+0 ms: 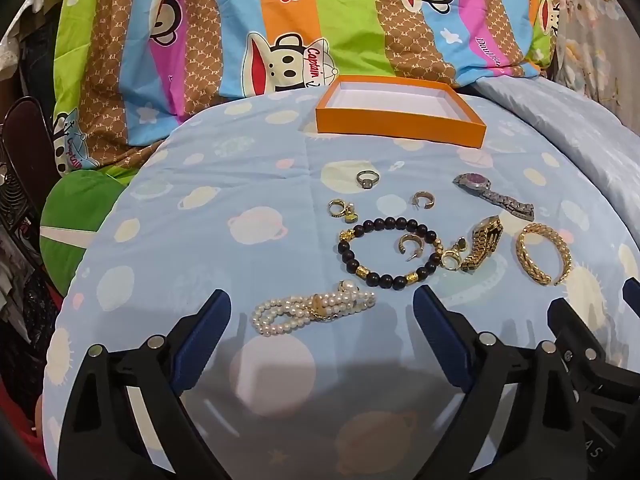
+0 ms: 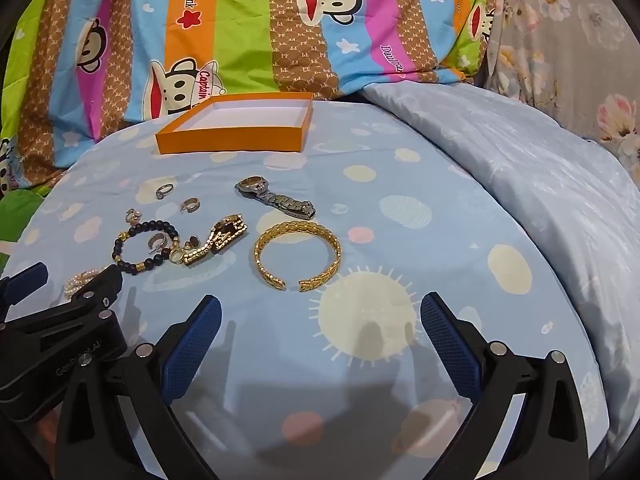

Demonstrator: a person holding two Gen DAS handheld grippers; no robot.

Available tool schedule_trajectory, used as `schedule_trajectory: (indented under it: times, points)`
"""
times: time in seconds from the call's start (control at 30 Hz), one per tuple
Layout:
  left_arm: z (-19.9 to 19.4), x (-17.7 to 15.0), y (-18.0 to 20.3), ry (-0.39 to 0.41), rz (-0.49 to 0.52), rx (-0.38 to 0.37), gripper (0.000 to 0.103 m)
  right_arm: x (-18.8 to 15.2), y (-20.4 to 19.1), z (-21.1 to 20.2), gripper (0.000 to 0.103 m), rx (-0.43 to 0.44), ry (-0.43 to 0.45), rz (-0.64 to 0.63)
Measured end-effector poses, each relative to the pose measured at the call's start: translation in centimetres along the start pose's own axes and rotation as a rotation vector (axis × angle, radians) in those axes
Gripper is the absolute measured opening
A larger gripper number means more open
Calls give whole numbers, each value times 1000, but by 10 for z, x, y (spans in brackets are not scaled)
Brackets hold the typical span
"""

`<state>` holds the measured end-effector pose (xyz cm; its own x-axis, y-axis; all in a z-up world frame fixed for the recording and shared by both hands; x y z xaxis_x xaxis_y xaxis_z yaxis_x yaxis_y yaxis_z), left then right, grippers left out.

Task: Organize jewelry

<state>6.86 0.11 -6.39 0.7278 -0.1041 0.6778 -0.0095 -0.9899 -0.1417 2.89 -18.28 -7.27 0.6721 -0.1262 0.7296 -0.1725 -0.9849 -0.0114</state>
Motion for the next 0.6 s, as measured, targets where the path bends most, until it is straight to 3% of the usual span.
schedule_trajectory:
  times: [0.6]
  points:
    - [1,-3,2,5,2,0,90,0,0,-1,98,-5,2,-5]
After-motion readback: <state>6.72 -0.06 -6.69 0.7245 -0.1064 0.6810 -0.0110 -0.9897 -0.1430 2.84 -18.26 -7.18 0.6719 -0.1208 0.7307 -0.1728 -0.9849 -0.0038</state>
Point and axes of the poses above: each gripper's, at about its wrist camera, not at the fingertips, and z roughly the way its jaws point, y to its right, x to its top, the point moved 10 cm from there along z, roughly the way its jaws point, and after that the axes turned 5 degrees about x, right-handed, at the moved point
